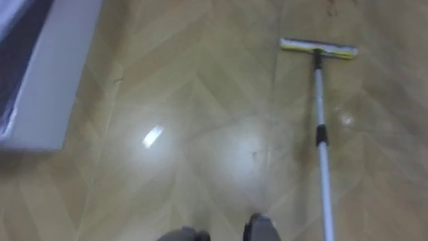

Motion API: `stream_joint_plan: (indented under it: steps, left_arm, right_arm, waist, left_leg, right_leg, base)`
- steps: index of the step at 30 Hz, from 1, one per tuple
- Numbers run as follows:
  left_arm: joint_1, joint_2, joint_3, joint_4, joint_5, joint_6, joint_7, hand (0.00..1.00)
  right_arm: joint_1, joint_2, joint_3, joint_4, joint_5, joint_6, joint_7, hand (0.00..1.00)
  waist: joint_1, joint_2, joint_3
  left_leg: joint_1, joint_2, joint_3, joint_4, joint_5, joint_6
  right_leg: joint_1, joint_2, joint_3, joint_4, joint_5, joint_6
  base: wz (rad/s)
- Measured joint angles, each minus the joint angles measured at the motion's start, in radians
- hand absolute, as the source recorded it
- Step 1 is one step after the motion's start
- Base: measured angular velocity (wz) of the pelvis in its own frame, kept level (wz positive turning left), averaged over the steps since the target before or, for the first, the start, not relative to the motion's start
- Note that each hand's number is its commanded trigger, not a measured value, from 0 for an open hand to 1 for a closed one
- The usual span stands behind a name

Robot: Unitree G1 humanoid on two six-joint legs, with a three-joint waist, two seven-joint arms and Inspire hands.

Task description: Mop floor

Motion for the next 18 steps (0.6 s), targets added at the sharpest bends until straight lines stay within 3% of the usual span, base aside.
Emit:
stream_joint_plan:
  steps: [2, 3, 4, 5, 7, 8, 9, 11, 12, 13, 14, 15, 16, 17, 18]
  left_arm:
    - [0.001, 0.001, 0.0, 0.01, -0.002, 0.011, -0.007, 0.0]
    - [0.004, 0.005, 0.0, 0.011, -0.003, 0.023, -0.01, 0.0]
    - [0.006, 0.014, -0.005, 0.011, -0.022, 0.029, -0.011, 0.0]
    - [0.011, 0.023, -0.011, 0.01, -0.03, 0.029, -0.012, 0.0]
    - [0.032, 0.064, -0.022, 0.01, -0.044, 0.029, -0.013, 0.0]
    - [0.036, 0.075, -0.022, 0.01, -0.051, 0.029, -0.014, 0.0]
    - [0.047, 0.095, -0.022, 0.006, -0.058, 0.029, -0.016, 0.0]
    - [0.051, 0.112, -0.018, 0.006, -0.052, 0.028, -0.029, 0.0]
    - [0.057, 0.115, -0.015, 0.005, -0.049, 0.027, -0.036, 0.0]
    - [0.067, 0.114, -0.012, 0.004, -0.048, 0.022, -0.048, 0.0]
    - [0.071, 0.114, -0.012, 0.0, -0.048, 0.018, -0.054, 0.0]
    - [0.075, 0.109, -0.008, 0.001, -0.04, 0.02, -0.071, 0.0]
    - [0.072, 0.096, -0.006, 0.01, -0.034, 0.023, -0.085, 0.0]
    - [0.069, 0.09, -0.005, 0.018, -0.03, 0.023, -0.089, 0.0]
    - [0.05, 0.073, 0.003, 0.026, -0.017, 0.022, -0.095, 0.0]
  right_arm:
    - [-0.038, -0.01, -0.023, 0.005, -0.005, 0.02, 0.004, 1.0]
    - [-0.087, -0.029, -0.041, 0.014, -0.021, 0.031, 0.006, 1.0]
    - [-0.149, -0.057, -0.04, 0.029, -0.029, 0.035, 0.013, 1.0]
    - [-0.182, -0.075, -0.041, 0.032, -0.029, 0.035, 0.021, 1.0]
    - [-0.315, -0.145, -0.017, 0.03, -0.025, 0.018, 0.045, 1.0]
    - [-0.343, -0.157, -0.008, 0.027, -0.02, 0.008, 0.045, 1.0]
    - [-0.379, -0.17, 0.008, -0.003, -0.007, -0.015, 0.047, 1.0]
    - [-0.414, -0.192, 0.004, -0.026, 0.018, -0.032, 0.065, 1.0]
    - [-0.413, -0.192, -0.001, -0.038, 0.055, -0.041, 0.075, 1.0]
    - [-0.398, -0.189, -0.023, -0.042, 0.092, -0.043, 0.088, 1.0]
    - [-0.388, -0.183, -0.029, -0.042, 0.106, -0.043, 0.095, 1.0]
    - [-0.359, -0.175, -0.033, -0.04, 0.124, -0.044, 0.108, 1.0]
    - [-0.316, -0.174, -0.033, -0.037, 0.142, -0.049, 0.116, 1.0]
    - [-0.292, -0.174, -0.032, -0.035, 0.153, -0.053, 0.117, 1.0]
    - [-0.244, -0.174, -0.03, -0.034, 0.159, -0.058, 0.119, 1.0]
  waist:
    - [0.014, -0.014, 0.0023]
    - [0.025, -0.029, 0.0039]
    - [0.036, -0.041, 0.0103]
    - [0.039, -0.046, 0.0112]
    - [0.07, -0.073, 0.0144]
    - [0.077, -0.08, 0.0153]
    - [0.087, -0.101, 0.0154]
    - [0.089, -0.117, 0.0207]
    - [0.092, -0.118, 0.0203]
    - [0.097, -0.115, 0.0192]
    - [0.101, -0.113, 0.0216]
    - [0.104, -0.116, 0.0103]
    - [0.106, -0.099, 0.0056]
    - [0.108, -0.094, 0.0062]
    - [0.11, -0.08, 0.0059]
  left_leg:
    - [0.01, 0.001, -0.002, 0.02, -0.002, -0.005]
    - [-0.002, 0.004, -0.001, 0.063, -0.006, -0.013]
    - [-0.029, 0.018, 0.002, 0.135, -0.005, -0.016]
    - [-0.048, 0.024, 0.006, 0.181, -0.001, -0.024]
    - [-0.113, 0.071, 0.043, 0.351, 0.036, -0.073]
    - [-0.13, 0.075, 0.044, 0.388, 0.053, -0.077]
    - [-0.166, 0.077, 0.05, 0.414, 0.058, -0.075]
    - [-0.225, 0.064, 0.051, 0.354, 0.051, -0.066]
    - [-0.248, 0.054, 0.059, 0.261, 0.054, -0.066]
    - [-0.247, 0.036, 0.065, 0.128, 0.078, -0.061]
    - [-0.246, 0.026, 0.068, 0.098, 0.116, -0.039]
    - [-0.221, 0.024, 0.087, 0.073, 0.144, -0.001]
    - [-0.2, 0.036, 0.12, 0.071, 0.124, 0.031]
    - [-0.19, 0.035, 0.134, 0.068, 0.119, 0.041]
    - [-0.174, 0.033, 0.163, 0.066, 0.105, 0.06]
  right_leg:
    - [0.015, -0.008, -0.018, 0.02, -0.028, -0.012]
    - [0.015, -0.024, -0.031, 0.042, -0.057, -0.021]
    - [0.014, -0.025, -0.043, 0.079, -0.083, -0.032]
    - [0.011, -0.025, -0.05, 0.097, -0.096, -0.037]
    - [0.012, -0.003, -0.05, 0.161, -0.141, -0.056]
    - [0.015, 0.004, -0.049, 0.17, -0.151, -0.059]
    - [0.016, 0.007, -0.047, 0.186, -0.167, -0.069]
    - [0.036, 0.015, -0.046, 0.187, -0.183, -0.076]
    - [0.063, 0.024, -0.042, 0.173, -0.194, -0.076]
    - [0.092, 0.038, -0.021, 0.151, -0.205, -0.068]
    - [0.104, 0.039, -0.008, 0.143, -0.211, -0.061]
    - [0.121, 0.04, 0.014, 0.123, -0.222, -0.043]
    - [0.151, 0.039, 0.027, 0.099, -0.225, -0.034]
    - [0.156, 0.036, 0.042, 0.102, -0.223, -0.03]
    - [0.151, 0.025, 0.062, 0.133, -0.211, -0.006]
  base:
    - [0.38]
    - [0.25]
    - [0.25]
    - [0.17]
    - [0.02]
    - [0.08]
    - [0.38]
    - [0.58]
    - [0.65]
    - [0.58]
    - [0.35]
    - [0.22]
    - [0.18]
    - [0.09]
    - [-0.12]
